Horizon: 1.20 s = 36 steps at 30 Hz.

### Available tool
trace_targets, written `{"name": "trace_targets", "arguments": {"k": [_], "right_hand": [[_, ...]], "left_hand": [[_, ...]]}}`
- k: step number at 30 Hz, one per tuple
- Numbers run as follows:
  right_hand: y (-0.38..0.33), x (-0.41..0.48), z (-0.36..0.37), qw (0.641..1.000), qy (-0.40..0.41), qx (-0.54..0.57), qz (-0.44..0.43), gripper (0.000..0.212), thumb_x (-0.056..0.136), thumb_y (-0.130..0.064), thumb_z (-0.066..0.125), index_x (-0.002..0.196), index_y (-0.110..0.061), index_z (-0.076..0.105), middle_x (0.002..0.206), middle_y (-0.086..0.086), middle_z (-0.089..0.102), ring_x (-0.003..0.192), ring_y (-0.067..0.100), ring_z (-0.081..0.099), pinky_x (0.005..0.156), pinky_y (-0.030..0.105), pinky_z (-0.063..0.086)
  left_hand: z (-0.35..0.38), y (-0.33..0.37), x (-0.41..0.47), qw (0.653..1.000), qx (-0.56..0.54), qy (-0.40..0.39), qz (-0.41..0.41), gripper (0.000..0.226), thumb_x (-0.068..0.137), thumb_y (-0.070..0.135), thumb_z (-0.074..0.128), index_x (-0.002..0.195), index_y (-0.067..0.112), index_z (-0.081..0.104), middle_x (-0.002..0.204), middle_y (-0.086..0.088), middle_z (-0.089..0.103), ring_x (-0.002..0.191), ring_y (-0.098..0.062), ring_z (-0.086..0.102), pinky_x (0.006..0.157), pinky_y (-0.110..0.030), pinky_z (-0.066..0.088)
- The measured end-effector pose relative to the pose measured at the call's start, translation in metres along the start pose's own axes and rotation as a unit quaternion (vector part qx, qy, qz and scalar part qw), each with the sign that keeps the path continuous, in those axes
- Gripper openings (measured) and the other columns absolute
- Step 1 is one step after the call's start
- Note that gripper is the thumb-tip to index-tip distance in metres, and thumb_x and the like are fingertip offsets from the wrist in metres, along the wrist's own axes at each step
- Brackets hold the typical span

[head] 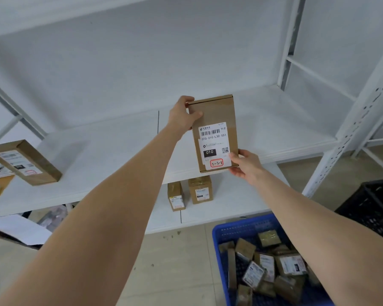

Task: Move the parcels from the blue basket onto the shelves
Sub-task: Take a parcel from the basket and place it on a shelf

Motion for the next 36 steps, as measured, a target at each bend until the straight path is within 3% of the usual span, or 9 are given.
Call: {"name": "trace_targets", "arguments": {"k": [4,7,9,13,17,22,29,33,36], "right_hand": [[-0.009,0.026,-0.011,0.996,0.028,-0.083,-0.032,0.043,0.09,-0.015,0.068,0.13,-0.011,0.053,0.112,0.009,0.066,0.087,0.023,0.063,0.067,0.029,0.054],[-0.015,0.041,-0.015,0.978,0.051,-0.188,-0.077,0.048,0.088,-0.021,0.068,0.132,-0.012,0.052,0.123,0.006,0.063,0.103,0.024,0.061,0.086,0.037,0.052],[-0.02,0.047,-0.017,0.966,0.062,-0.231,-0.101,0.054,0.088,-0.02,0.067,0.137,-0.014,0.047,0.128,0.004,0.061,0.114,0.024,0.058,0.093,0.033,0.046],[-0.024,0.067,-0.016,0.95,0.078,-0.279,-0.118,0.062,0.086,-0.02,0.069,0.141,-0.018,0.041,0.127,0.001,0.061,0.118,0.024,0.056,0.092,0.028,0.041],[-0.022,0.087,-0.005,0.943,0.108,-0.296,-0.111,0.054,0.085,-0.021,0.068,0.136,-0.019,0.048,0.123,0.003,0.064,0.114,0.027,0.059,0.097,0.04,0.047],[-0.015,0.103,0.01,0.931,0.125,-0.32,-0.122,0.052,0.09,-0.019,0.062,0.139,-0.019,0.046,0.126,0.005,0.062,0.118,0.028,0.056,0.095,0.035,0.044],[-0.007,0.113,-0.01,0.914,0.129,-0.362,-0.129,0.038,0.093,-0.013,0.056,0.13,-0.02,0.054,0.119,0.006,0.066,0.114,0.029,0.058,0.086,0.031,0.043],[-0.011,0.112,-0.018,0.905,0.108,-0.389,-0.136,0.044,0.094,-0.017,0.058,0.136,-0.018,0.049,0.128,0.008,0.061,0.12,0.028,0.054,0.093,0.034,0.042],[-0.022,0.104,-0.021,0.897,0.1,-0.407,-0.137,0.071,0.088,-0.027,0.066,0.148,-0.014,0.03,0.144,0.011,0.041,0.127,0.03,0.048,0.1,0.041,0.04]], "left_hand": [[0.018,0.003,0.013,1.0,-0.012,-0.023,0.015,0.051,0.088,0.006,0.063,0.135,0.018,0.046,0.117,-0.004,0.047,0.1,-0.024,0.055,0.076,-0.038,0.057],[0.029,-0.001,0.027,0.998,-0.02,-0.05,0.026,0.049,0.088,0.005,0.063,0.133,0.018,0.048,0.123,-0.002,0.048,0.103,-0.025,0.057,0.071,-0.031,0.055],[0.037,-0.005,0.037,0.997,-0.032,-0.066,0.025,0.046,0.089,0.004,0.062,0.131,0.017,0.049,0.121,-0.001,0.047,0.098,-0.023,0.057,0.066,-0.026,0.053],[0.048,-0.014,0.059,0.994,-0.023,-0.097,0.035,0.046,0.088,0.002,0.062,0.129,0.018,0.049,0.125,-0.007,0.046,0.098,-0.025,0.057,0.068,-0.03,0.054],[0.052,-0.028,0.077,0.992,0.031,-0.11,0.049,0.054,0.086,0.002,0.063,0.135,0.02,0.047,0.129,-0.009,0.044,0.112,-0.03,0.055,0.093,-0.042,0.051],[0.046,-0.047,0.087,0.995,0.025,-0.098,0.026,0.052,0.086,0.001,0.062,0.132,0.021,0.048,0.126,-0.01,0.042,0.111,-0.032,0.055,0.09,-0.047,0.053],[0.07,-0.06,0.072,0.996,0.039,-0.072,0.018,0.054,0.086,0.001,0.061,0.134,0.019,0.045,0.127,-0.009,0.04,0.108,-0.025,0.053,0.098,-0.043,0.048],[0.073,-0.055,0.06,0.984,0.157,-0.048,0.072,0.057,0.086,0.009,0.063,0.138,0.017,0.041,0.13,-0.01,0.039,0.103,-0.018,0.05,0.093,-0.023,0.042],[0.075,-0.049,0.051,0.945,0.307,-0.031,0.107,0.061,0.085,0.017,0.064,0.141,0.017,0.037,0.138,-0.007,0.034,0.114,-0.025,0.05,0.09,-0.037,0.047]]}}
Point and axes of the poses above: each hand's wrist, its own x-axis towards the middle knuckle, its own z-axis out of the palm, y = z × x, the point moved 1 cm from there along x, towards the middle knuckle
